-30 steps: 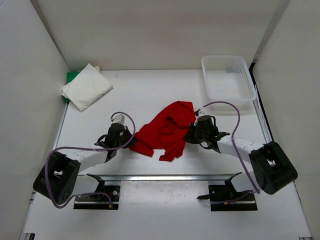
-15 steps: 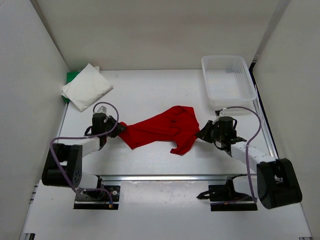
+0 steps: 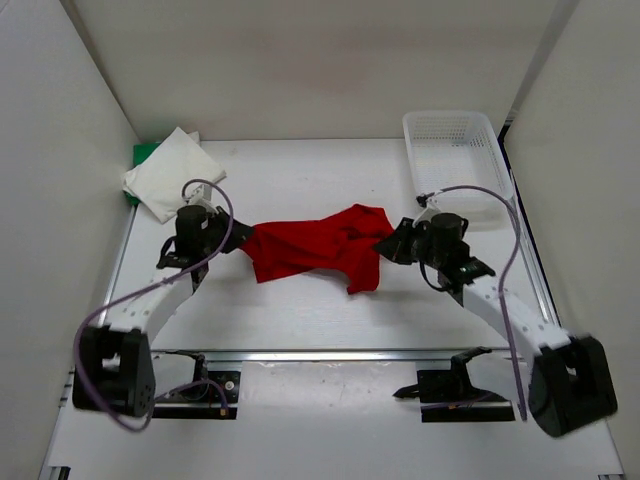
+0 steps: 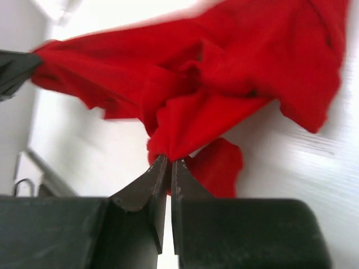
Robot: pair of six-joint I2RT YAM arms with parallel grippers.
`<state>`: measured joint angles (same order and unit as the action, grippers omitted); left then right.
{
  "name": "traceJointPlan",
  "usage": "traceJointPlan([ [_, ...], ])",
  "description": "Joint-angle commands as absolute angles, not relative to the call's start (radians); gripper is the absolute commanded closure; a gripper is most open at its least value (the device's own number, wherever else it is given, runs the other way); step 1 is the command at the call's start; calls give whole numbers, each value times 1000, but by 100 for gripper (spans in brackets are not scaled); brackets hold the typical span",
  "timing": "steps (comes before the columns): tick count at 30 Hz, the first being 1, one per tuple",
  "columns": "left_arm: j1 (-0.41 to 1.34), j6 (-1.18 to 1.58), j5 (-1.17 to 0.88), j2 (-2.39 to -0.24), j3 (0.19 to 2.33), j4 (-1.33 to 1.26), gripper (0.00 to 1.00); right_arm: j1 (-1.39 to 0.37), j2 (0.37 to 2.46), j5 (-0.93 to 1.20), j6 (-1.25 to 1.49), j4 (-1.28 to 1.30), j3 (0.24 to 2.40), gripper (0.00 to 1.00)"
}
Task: Fold and stack the t-shirts
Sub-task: Flatten out the tshirt
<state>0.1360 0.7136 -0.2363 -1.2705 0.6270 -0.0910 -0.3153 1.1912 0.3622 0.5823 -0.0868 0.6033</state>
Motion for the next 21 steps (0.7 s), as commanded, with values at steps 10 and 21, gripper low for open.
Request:
traceJointPlan([
  [10,-54,647,-295,-886,440,87,29,-112,753,669,662,-114,370,100],
  [21,273,565,98,-838,411,241,81,-212,980,506,637,-182,397,100],
])
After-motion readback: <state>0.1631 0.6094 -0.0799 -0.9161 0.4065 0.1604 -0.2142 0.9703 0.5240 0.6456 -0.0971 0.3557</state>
